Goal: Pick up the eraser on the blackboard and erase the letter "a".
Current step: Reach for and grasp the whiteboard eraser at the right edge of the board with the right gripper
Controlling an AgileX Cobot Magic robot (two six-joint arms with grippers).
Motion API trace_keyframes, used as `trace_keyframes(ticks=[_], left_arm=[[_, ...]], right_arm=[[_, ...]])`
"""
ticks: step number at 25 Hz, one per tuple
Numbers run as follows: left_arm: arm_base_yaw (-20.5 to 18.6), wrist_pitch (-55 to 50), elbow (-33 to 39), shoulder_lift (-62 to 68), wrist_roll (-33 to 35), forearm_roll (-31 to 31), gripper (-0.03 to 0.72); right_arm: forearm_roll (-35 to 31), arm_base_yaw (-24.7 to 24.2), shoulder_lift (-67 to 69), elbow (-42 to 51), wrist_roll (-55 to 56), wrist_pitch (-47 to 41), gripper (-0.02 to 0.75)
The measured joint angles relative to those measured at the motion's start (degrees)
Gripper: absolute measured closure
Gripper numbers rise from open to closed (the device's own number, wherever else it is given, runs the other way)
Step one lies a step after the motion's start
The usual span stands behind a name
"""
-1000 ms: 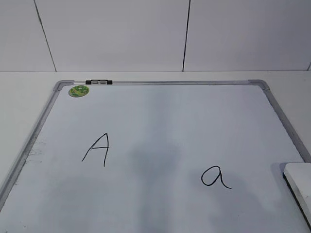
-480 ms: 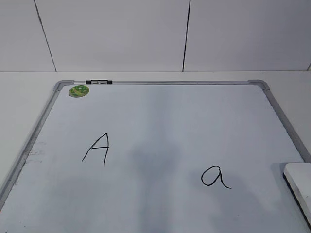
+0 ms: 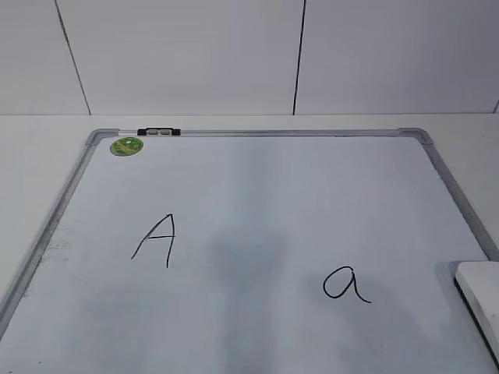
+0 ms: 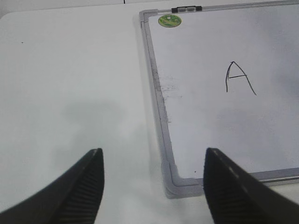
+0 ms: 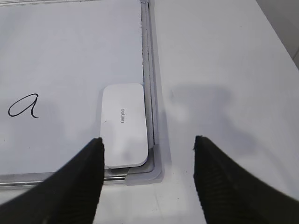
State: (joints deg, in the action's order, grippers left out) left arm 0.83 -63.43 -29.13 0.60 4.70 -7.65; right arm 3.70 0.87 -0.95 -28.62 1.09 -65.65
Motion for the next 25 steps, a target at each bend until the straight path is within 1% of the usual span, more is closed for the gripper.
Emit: trace_keyframes(ticks=[5,8,16,25], left_arm=[[0.0,0.0,0.0,0.0,0.0,0.0,0.191],[0.0,0.0,0.0,0.0,0.0,0.0,0.191],[0.0,0.0,0.0,0.0,0.0,0.0,0.191],[0.0,0.0,0.0,0.0,0.0,0.0,0.191]], right_arm=[[-0.23,0.0,0.0,-0.23,0.0,0.0,0.246],[-0.45,0.0,0.76,-2.18,0.0,0.0,0.245],[0.37,0.0,16.64,-8.7,-2.01,0.11,0.245],[0.92,0.0,33.05,-9.52,-2.2,-0.01,0.245]])
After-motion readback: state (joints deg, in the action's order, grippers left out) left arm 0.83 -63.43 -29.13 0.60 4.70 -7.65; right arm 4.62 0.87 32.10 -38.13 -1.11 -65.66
